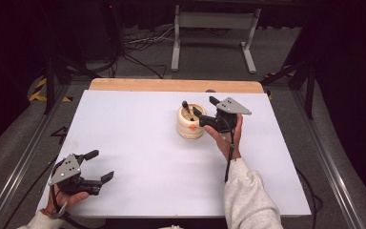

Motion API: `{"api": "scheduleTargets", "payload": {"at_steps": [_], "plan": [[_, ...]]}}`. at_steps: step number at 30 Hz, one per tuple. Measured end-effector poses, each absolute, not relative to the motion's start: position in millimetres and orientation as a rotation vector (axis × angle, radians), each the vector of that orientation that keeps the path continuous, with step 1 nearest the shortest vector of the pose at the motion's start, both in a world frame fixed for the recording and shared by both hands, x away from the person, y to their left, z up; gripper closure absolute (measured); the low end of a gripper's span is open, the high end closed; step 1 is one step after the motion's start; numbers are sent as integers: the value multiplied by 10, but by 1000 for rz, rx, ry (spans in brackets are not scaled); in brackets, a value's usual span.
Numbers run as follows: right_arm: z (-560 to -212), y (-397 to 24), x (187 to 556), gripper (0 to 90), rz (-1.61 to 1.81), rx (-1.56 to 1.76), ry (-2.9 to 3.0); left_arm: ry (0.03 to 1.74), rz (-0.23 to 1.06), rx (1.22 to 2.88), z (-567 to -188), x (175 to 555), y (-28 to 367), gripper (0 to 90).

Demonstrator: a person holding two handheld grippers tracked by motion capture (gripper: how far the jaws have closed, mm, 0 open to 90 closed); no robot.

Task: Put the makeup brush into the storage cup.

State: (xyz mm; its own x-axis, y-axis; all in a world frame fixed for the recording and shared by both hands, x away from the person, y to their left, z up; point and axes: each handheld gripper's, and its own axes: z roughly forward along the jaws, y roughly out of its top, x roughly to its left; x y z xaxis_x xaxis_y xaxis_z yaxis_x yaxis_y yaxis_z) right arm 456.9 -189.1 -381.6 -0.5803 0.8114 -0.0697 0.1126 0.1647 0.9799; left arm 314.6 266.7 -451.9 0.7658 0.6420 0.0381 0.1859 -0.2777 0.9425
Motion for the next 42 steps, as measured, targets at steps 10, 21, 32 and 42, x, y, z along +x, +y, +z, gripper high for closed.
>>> {"api": "scheduleTargets", "payload": {"at_steps": [10, 21, 32, 42], "plan": [[-3749, -1907, 4504, 146, 1366, 850, 1842, 632, 516, 1826, -4503, 3118, 2643, 85], [-3704, -1924, 4424, 93, 1318, 823, 1843, 627, 507, 1837, -4507, 3125, 2631, 69], [-3657, -1949, 4328, 92, 1260, 777, 1841, 639, 490, 1838, -4507, 3139, 2633, 49], [-3654, -2020, 4281, 94, 1226, 771, 1851, 639, 500, 1834, -4507, 3137, 2631, 38]]}}
